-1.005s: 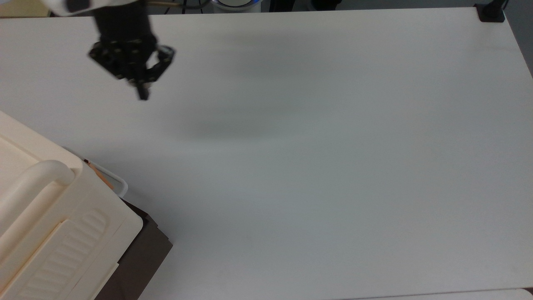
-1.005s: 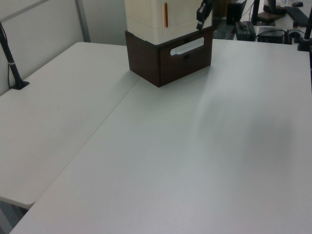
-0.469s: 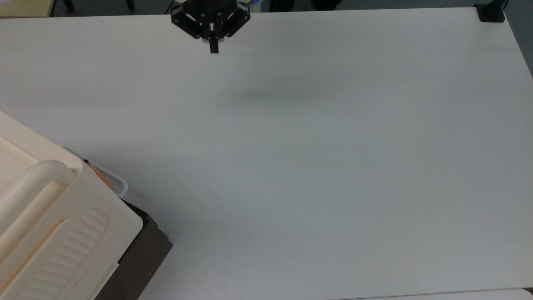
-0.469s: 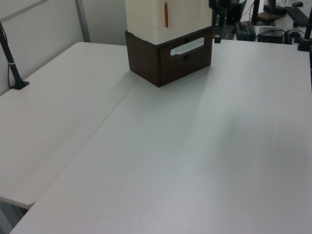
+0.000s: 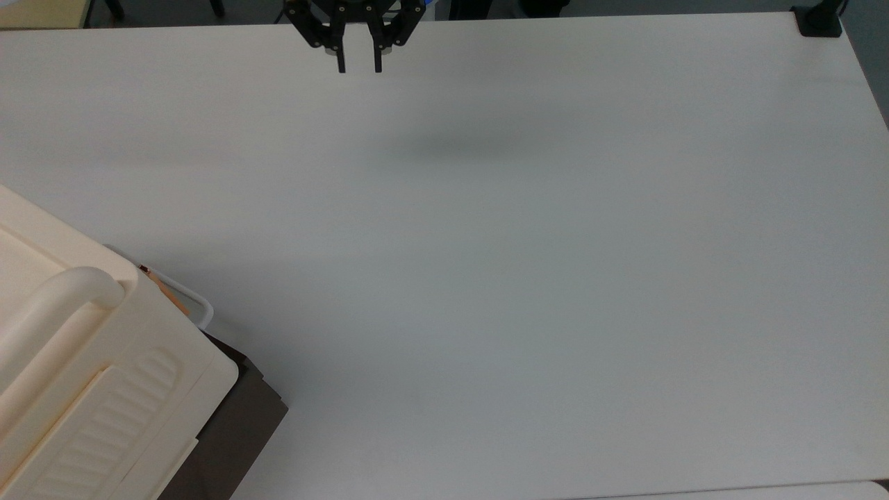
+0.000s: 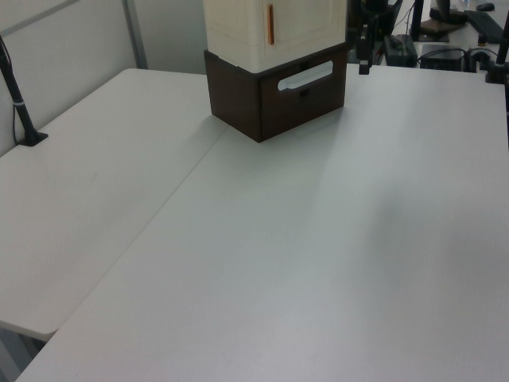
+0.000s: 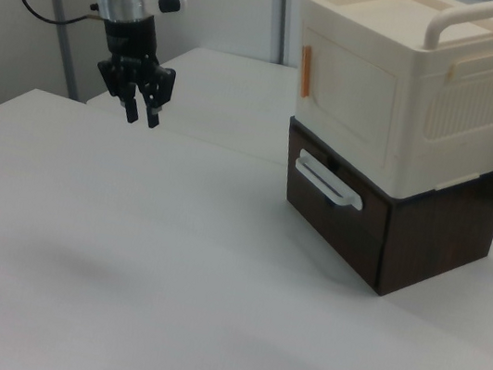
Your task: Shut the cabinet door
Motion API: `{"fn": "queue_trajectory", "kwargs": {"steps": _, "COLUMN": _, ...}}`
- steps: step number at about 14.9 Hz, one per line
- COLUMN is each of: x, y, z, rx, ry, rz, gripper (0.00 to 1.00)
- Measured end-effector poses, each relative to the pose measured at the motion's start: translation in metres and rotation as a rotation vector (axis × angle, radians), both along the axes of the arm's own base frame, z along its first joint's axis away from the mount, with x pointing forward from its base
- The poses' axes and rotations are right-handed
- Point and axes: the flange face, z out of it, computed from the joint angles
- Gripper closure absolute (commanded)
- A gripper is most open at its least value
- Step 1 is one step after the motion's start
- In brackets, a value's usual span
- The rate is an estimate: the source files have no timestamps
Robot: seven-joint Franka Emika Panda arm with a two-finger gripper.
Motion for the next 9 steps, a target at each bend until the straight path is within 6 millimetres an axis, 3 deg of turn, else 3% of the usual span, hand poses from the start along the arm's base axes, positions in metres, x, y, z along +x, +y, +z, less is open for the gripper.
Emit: {"fn": "queue_trajectory", "kwargs": {"steps": 9, "x": 0.0012, "y": -0.0075, "z": -0.0063, "rx": -0.047, "ry": 0.010, "rz": -0.004, "gripper": 0.00}}
